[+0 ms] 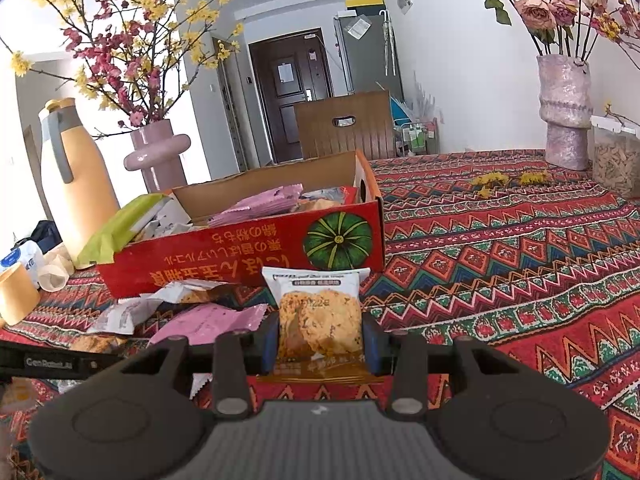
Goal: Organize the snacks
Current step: 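Grasp the pumpkin-seed oat crisp packet with the left tool, then carry both held packets up and over into the box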
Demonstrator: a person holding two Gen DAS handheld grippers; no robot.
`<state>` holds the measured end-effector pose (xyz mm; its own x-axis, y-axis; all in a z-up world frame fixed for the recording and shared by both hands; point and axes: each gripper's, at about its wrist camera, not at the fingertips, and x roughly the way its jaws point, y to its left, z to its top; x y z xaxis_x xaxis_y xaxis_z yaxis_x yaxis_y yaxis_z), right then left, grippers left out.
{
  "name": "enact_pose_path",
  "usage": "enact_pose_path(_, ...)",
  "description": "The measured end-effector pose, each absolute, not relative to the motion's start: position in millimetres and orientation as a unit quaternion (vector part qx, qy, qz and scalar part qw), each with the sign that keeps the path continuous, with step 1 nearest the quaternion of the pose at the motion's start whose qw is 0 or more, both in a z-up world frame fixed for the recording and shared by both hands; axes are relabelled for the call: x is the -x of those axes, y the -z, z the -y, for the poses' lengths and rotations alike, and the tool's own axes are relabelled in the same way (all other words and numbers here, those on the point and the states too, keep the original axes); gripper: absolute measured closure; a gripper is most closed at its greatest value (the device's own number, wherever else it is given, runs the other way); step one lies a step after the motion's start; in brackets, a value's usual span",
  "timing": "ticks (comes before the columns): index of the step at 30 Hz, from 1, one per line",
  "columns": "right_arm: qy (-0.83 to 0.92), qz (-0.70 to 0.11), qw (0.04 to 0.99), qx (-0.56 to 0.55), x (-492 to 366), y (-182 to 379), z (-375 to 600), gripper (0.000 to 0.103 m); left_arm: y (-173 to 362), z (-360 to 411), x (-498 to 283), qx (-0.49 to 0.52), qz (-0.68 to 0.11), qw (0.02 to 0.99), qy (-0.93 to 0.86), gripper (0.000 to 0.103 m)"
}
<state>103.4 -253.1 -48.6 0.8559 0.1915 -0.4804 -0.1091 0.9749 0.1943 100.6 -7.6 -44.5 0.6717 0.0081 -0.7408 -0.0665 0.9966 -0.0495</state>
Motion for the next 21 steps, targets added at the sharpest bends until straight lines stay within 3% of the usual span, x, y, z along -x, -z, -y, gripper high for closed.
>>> enact_pose_path(21, -0.075, -0.24, 0.966, -0.065, -97.0, 47.5, 248.7, 0.063, 19.7, -7.7, -58.8, 0.033, -0.33, 0.943, 0.0, 0.059)
